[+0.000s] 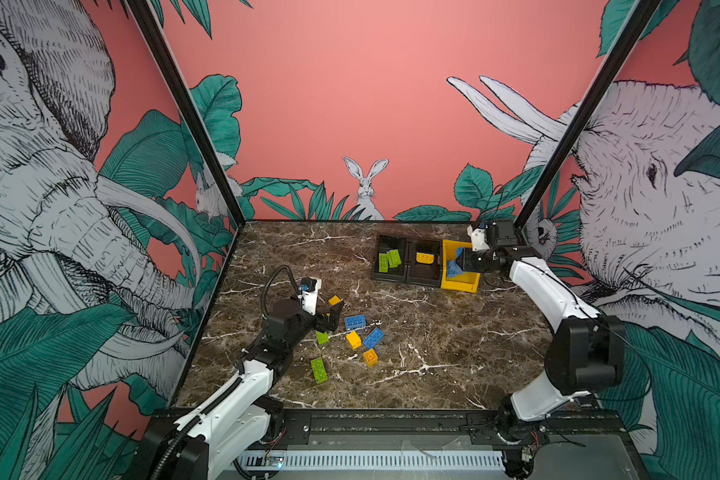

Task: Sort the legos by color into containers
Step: 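Carry the blue brick into the yellow bin and open the right gripper, then move the right gripper back over a yellow brick in the pile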

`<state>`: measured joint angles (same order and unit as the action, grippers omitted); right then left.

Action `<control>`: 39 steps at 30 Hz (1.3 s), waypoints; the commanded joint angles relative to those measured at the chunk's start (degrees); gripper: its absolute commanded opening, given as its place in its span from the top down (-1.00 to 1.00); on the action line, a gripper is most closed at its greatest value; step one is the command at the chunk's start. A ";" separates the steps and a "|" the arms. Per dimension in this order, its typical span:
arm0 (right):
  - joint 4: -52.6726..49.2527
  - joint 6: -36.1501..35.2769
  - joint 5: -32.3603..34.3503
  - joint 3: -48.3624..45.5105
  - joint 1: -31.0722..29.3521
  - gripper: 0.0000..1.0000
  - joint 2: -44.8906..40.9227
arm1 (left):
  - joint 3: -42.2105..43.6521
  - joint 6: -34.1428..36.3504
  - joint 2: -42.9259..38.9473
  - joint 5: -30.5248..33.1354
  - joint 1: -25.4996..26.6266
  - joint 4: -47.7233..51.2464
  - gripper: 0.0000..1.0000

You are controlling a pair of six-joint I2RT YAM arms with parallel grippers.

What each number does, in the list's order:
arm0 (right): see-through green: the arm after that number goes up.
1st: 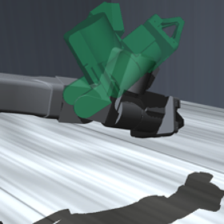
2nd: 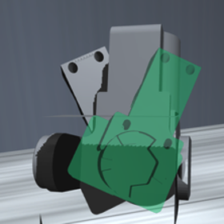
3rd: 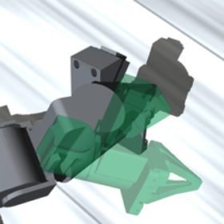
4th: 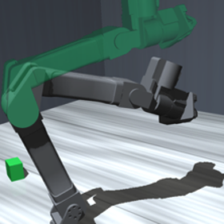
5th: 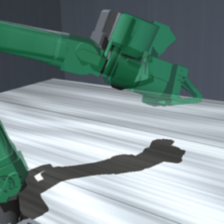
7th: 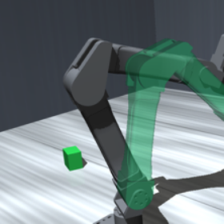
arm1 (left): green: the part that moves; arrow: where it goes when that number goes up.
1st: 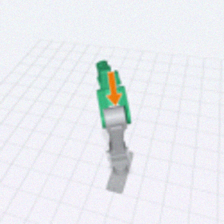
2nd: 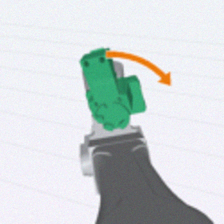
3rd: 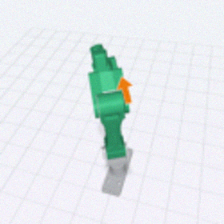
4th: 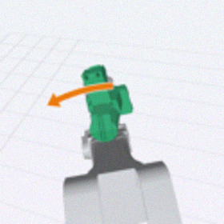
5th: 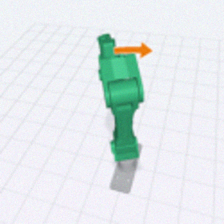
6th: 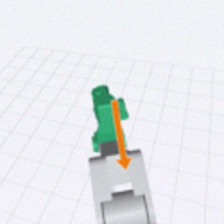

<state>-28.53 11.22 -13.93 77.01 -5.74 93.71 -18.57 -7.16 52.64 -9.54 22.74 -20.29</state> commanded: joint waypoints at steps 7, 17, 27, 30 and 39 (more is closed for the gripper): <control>-0.51 -2.89 4.39 7.88 0.29 0.82 10.87 | 0.12 1.35 2.02 -0.03 0.16 -2.39 -0.98; -1.30 -3.99 4.33 11.12 0.74 0.54 15.92 | 0.15 1.44 0.33 1.30 0.20 -1.04 -0.98; -6.23 -4.36 4.09 13.44 0.46 -0.24 9.10 | 0.37 1.05 -2.21 1.98 0.15 -0.14 -0.98; -4.97 -3.76 0.10 8.54 -2.54 -0.26 2.16 | 0.69 0.94 -3.64 3.44 0.16 0.47 -0.98; -1.71 6.08 2.53 -11.90 -31.89 -0.29 -11.90 | 1.48 -2.27 -7.50 15.08 -0.14 4.12 -0.98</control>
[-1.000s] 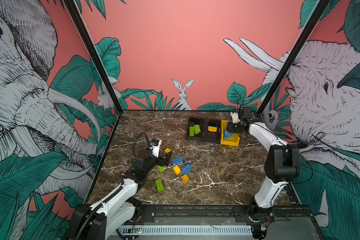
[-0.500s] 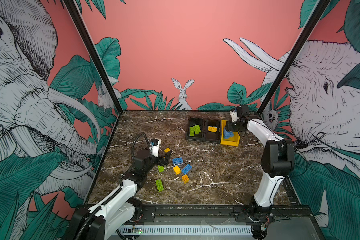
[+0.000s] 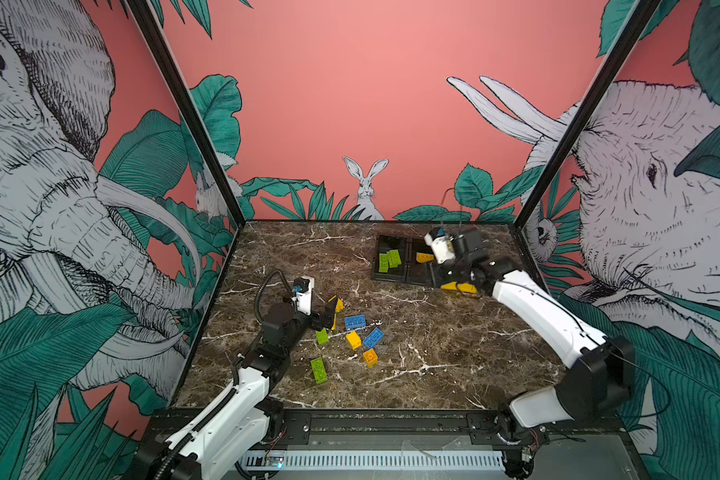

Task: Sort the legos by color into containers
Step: 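Move the right gripper back over a yellow brick in the pile, then lower the right gripper and grasp the yellow brick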

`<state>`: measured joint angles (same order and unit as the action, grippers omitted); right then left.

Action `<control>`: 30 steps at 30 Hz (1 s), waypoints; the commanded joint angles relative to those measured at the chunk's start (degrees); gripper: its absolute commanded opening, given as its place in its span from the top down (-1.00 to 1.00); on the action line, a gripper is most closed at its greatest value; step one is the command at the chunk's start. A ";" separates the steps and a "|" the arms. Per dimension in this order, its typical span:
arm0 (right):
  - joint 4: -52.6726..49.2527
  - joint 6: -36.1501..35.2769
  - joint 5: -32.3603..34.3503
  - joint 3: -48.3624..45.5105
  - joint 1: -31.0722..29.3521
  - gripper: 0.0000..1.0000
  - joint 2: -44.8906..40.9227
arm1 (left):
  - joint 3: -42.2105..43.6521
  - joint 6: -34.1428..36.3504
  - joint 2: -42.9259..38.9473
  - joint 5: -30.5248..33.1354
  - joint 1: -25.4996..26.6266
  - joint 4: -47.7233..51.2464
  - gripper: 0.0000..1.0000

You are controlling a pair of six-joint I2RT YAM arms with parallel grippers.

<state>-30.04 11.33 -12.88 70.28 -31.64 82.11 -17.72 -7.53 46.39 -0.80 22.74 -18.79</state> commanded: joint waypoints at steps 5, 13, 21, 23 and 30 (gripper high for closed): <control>0.77 16.22 10.06 -9.20 -21.73 -0.29 1.47 | 0.32 -5.67 -0.37 4.25 -3.98 3.83 -0.98; -2.01 18.98 13.17 -4.42 -32.41 -0.31 12.64 | 1.17 -9.26 0.25 -1.62 -9.47 2.55 -0.98; -4.10 18.68 13.53 2.06 -34.02 -0.31 21.72 | 2.31 -9.39 -5.36 2.49 -9.51 5.32 -0.98; -5.57 18.80 14.32 3.04 -34.04 -0.29 23.40 | 2.36 -9.52 -5.88 2.45 -9.51 5.60 -0.98; -5.71 19.01 14.46 3.55 -34.32 0.01 25.12 | 2.07 -9.62 -4.83 1.20 -9.47 5.25 -0.98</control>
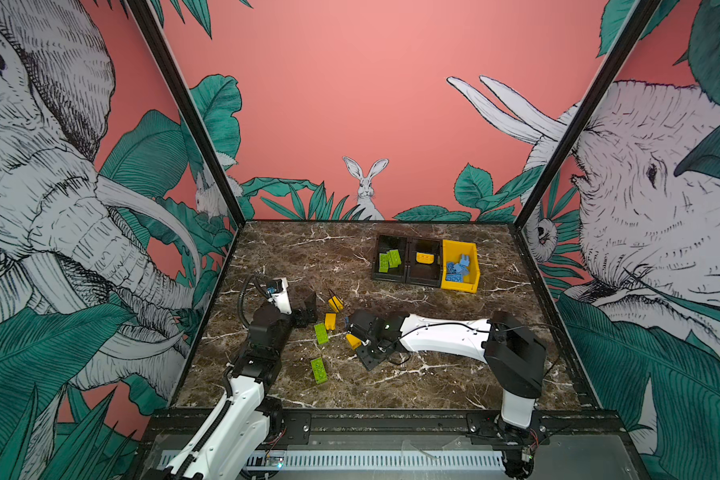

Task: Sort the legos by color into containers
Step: 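Lower the right gripper and grasp the yellow brick, then carry the yellow brick into the black bin beside the yellow bin and release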

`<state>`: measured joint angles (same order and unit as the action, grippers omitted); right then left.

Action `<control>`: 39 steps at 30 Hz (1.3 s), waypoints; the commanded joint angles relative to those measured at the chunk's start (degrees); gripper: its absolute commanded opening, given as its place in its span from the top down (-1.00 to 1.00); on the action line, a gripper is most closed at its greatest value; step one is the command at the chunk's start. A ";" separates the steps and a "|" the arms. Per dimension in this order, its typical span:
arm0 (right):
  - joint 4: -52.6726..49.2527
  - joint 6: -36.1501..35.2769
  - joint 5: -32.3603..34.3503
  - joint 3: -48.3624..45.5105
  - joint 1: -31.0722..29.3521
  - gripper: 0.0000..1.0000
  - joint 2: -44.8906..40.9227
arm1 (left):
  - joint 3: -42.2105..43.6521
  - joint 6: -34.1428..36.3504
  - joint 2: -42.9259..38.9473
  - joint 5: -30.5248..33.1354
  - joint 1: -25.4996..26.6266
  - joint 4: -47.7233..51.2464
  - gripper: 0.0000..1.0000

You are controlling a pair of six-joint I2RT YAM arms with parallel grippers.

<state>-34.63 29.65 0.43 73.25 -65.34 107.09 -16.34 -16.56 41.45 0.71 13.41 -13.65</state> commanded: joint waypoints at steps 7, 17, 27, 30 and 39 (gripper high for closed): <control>-1.93 -0.03 2.41 1.37 -0.48 0.32 -0.46 | 0.79 -0.54 0.08 -0.28 -0.14 0.03 -0.98; -2.81 -5.20 -0.15 -0.21 5.94 0.51 -11.70 | 0.62 -0.05 0.81 -3.73 -0.14 -1.38 -0.98; -0.91 -17.29 -4.33 4.85 32.25 0.53 -15.92 | 1.13 -0.12 1.45 -7.02 -0.09 -3.74 -0.98; 1.33 -19.64 -3.12 9.16 37.54 0.56 -10.74 | 1.18 -0.41 2.24 -7.66 -0.14 -4.53 -0.98; -0.06 -21.55 -4.29 26.32 45.55 0.59 7.64 | 1.08 -0.28 2.73 -8.47 -0.14 -4.98 -0.98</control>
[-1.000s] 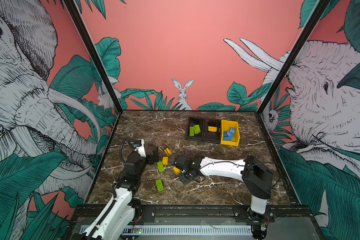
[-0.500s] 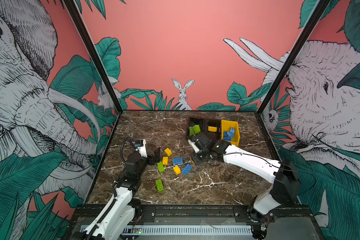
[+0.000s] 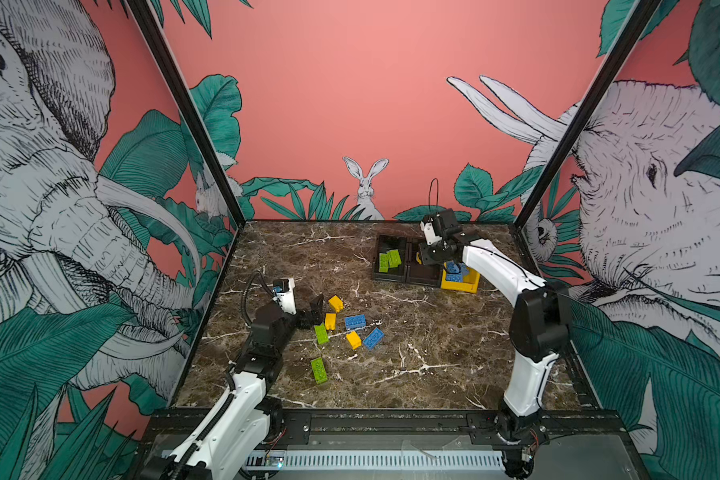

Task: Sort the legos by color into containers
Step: 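Carry the yellow brick into the black bin beside the yellow bin and release, then move the right gripper back over the blue bricks in the pile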

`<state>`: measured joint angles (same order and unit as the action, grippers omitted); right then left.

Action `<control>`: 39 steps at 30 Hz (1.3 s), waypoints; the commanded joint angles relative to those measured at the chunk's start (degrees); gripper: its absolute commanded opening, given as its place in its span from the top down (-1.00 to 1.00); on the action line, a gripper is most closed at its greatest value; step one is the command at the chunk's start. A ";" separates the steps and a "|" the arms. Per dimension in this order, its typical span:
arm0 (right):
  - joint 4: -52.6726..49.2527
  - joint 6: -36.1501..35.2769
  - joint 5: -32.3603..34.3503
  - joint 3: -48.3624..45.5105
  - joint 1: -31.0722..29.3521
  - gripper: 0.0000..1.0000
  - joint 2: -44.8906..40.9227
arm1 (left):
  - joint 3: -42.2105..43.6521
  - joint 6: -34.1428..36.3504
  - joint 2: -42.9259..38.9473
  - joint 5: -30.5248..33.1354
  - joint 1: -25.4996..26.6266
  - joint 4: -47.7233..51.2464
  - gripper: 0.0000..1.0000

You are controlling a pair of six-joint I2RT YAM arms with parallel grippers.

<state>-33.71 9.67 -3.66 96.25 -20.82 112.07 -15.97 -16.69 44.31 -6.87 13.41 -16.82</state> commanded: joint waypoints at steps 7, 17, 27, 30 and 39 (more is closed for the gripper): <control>-0.96 -1.67 0.26 6.34 1.66 0.39 6.84 | 0.76 0.06 -0.47 -0.41 -0.14 -1.58 -0.98; -5.61 -2.83 0.77 8.18 1.59 -0.24 5.05 | 0.59 0.03 -0.27 -0.80 -0.18 -1.62 -0.98; -4.15 -0.88 -5.02 -11.39 -13.28 -0.32 -12.64 | 0.50 0.59 -2.90 0.68 -0.14 0.63 -0.98; -2.89 1.48 -5.46 -17.37 -20.37 -0.37 -14.91 | 0.58 0.61 -3.32 0.91 -0.14 0.72 -0.98; -3.98 -3.37 -3.76 -23.98 -33.27 -0.54 -12.71 | 0.59 0.45 -3.27 0.92 -0.14 0.74 -0.98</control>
<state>-37.21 9.30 -8.36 73.36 -52.84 98.50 -15.97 -16.62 41.65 -6.39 13.41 -16.43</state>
